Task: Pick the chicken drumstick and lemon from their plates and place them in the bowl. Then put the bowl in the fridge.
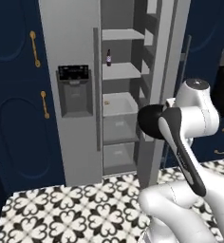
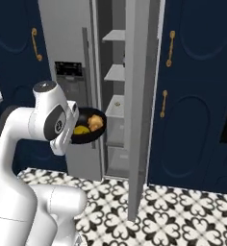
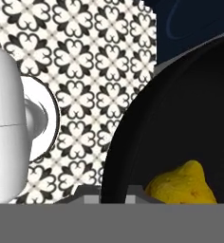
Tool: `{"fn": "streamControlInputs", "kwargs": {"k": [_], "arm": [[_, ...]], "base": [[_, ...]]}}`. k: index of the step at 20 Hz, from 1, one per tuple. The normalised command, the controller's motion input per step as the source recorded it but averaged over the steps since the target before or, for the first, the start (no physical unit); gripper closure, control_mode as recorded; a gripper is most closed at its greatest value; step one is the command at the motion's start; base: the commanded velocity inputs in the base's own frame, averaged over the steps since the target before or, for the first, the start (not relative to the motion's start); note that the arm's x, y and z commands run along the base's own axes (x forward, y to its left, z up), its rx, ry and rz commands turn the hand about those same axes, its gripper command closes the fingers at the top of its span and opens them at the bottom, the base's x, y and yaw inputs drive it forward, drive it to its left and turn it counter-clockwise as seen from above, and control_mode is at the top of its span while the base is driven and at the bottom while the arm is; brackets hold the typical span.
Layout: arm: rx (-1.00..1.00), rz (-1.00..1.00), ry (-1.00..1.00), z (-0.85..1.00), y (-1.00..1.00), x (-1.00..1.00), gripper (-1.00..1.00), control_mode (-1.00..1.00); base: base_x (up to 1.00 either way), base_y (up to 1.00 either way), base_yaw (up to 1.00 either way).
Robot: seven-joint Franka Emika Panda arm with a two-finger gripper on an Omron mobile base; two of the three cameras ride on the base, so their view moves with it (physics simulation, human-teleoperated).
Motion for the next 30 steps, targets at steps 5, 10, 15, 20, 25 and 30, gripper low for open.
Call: {"fn": "streamControlInputs", "kwargs": {"k": [5, 10, 15, 20, 25, 30], "arm": [[0.0, 0.0, 0.0, 0.0, 0.0, 0.0, 1.0, 1.0], [0.0, 0.0, 0.0, 0.0, 0.0, 0.0, 1.0, 1.0], [0.0, 0.0, 0.0, 0.0, 0.0, 0.0, 1.0, 1.0], [0.0, 0.0, 0.0, 0.0, 0.0, 0.0, 1.0, 1.0], [0.0, 0.0, 0.0, 0.0, 0.0, 0.0, 1.0, 1.0], [0.0, 0.0, 0.0, 0.0, 0.0, 0.0, 1.0, 1.0]], "base": [[0.55, 0.38, -0.1], [0.4, 0.35, 0.0], [0.76, 0.36, -0.05], [0.92, 0.0, -0.11], [0.8, 0.0, -0.14], [0.48, -0.12, -0.12]]}}
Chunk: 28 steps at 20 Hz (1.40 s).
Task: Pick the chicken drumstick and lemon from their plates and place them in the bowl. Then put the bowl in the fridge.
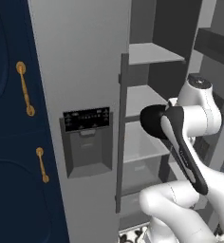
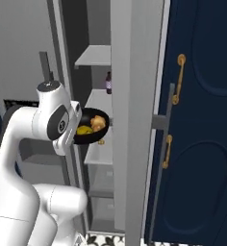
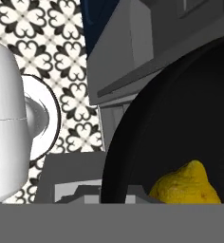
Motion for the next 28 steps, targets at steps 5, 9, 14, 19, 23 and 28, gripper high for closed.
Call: {"fn": "streamControlInputs", "kwargs": {"k": [5, 9, 14, 19, 23, 28], "arm": [[0.0, 0.0, 0.0, 0.0, 0.0, 0.0, 1.0, 1.0], [0.0, 0.0, 0.0, 0.0, 0.0, 0.0, 1.0, 1.0], [0.0, 0.0, 0.0, 0.0, 0.0, 0.0, 1.0, 1.0], [0.0, 0.0, 0.0, 0.0, 0.0, 0.0, 1.0, 1.0], [0.0, 0.0, 0.0, 0.0, 0.0, 0.0, 1.0, 1.0], [0.0, 0.0, 0.0, 0.0, 0.0, 0.0, 1.0, 1.0]], "base": [[0.36, -0.23, -0.08], [0.47, -0.08, -0.06], [0.51, -0.17, -0.06], [0.42, -0.34, -0.01], [0.28, -0.21, 0.0], [0.3, 0.04, 0.0]]}}
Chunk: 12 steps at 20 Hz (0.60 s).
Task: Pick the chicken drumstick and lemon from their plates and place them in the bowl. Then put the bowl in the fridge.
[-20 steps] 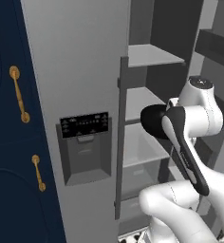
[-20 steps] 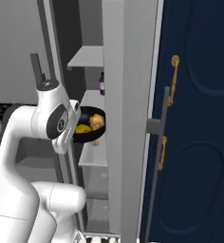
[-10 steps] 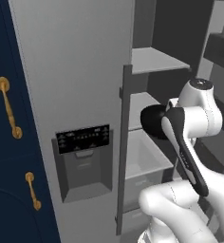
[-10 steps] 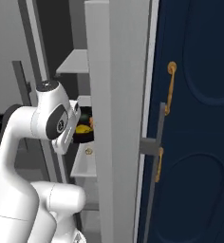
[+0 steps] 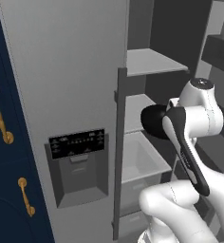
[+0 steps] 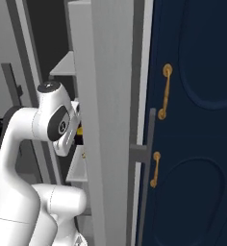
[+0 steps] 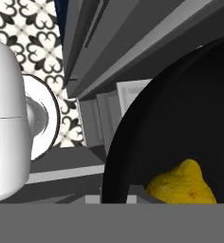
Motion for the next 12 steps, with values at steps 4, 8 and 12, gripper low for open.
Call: {"fn": "streamControlInputs", "kwargs": {"k": [4, 8, 12], "arm": [[0.0, 0.0, 0.0, 0.0, 0.0, 0.0, 1.0, 1.0], [0.0, 0.0, 0.0, 0.0, 0.0, 0.0, 1.0, 1.0], [0.0, 0.0, 0.0, 0.0, 0.0, 0.0, 1.0, 1.0]], "base": [[0.37, 0.24, 0.03], [0.3, 0.23, 0.04], [0.29, 0.26, 0.03]]}}
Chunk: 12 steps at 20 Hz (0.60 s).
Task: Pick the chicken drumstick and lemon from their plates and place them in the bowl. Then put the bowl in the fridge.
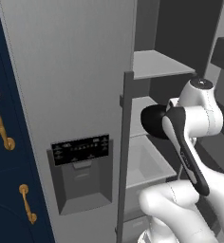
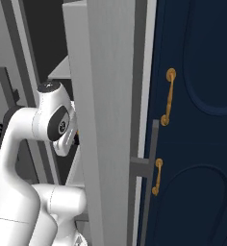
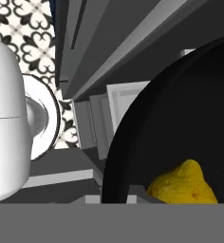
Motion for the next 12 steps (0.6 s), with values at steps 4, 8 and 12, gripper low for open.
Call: {"fn": "streamControlInputs", "kwargs": {"k": [4, 8, 12], "arm": [[0.0, 0.0, 0.0, 0.0, 0.0, 0.0, 1.0, 1.0], [-0.02, 0.0, -0.02, -0.11, 0.06, 0.0, 1.0, -1.0], [-0.04, 0.0, -0.06, -0.35, 0.12, 0.24, 1.0, -1.0]], "base": [[0.14, 0.09, 0.01], [0.0, 0.04, 0.0], [0.0, 0.0, 0.0]]}}
